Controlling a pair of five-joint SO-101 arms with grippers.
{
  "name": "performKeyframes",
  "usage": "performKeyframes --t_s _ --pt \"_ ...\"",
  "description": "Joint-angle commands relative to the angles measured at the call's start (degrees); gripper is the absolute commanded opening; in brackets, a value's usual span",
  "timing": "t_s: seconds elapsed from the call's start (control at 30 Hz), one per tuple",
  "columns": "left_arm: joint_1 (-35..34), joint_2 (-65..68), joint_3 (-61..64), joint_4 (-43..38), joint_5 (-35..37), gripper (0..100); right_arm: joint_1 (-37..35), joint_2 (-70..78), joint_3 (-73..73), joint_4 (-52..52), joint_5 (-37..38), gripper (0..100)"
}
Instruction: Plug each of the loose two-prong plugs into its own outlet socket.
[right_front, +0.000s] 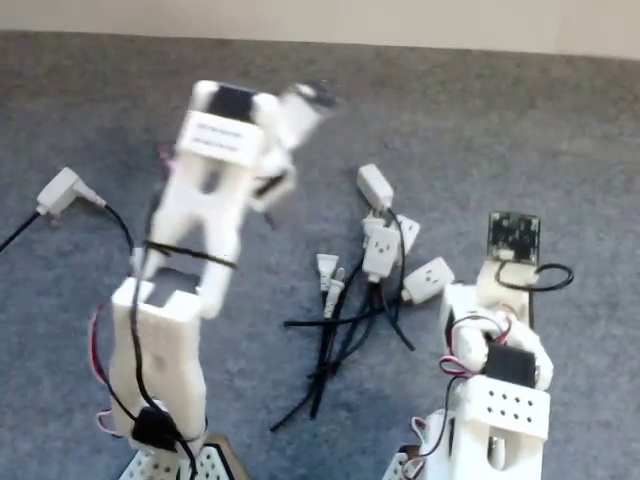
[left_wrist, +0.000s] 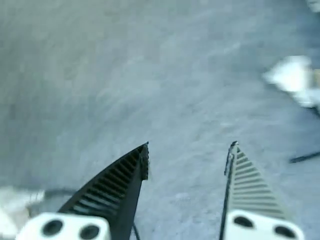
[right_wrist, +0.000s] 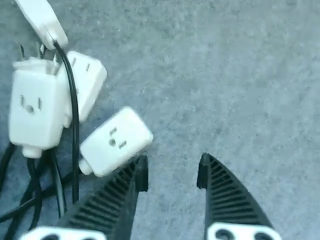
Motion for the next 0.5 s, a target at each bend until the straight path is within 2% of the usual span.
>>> performKeyframes --t_s 0.0,0.27,0.4,0.47 --pt "-10.24 -3.65 -0.22 -0.53 0.97 25 -1.71 7.08 -11.47 2.42 0.44 16.7" --pt "-21.58 -3.56 -0.04 -2.11 0.79 25 -8.4 36.35 -25.36 0.48 -16.35 16.6" --pt "-26.68 -3.56 5.05 -10.81 0.53 25 -10.24 46.64 -27.82 0.84 -27.43 16.6" --pt "-28.18 -3.56 9.01 -15.38 -2.11 25 -10.24 49.71 -28.0 0.84 -31.82 16.6"
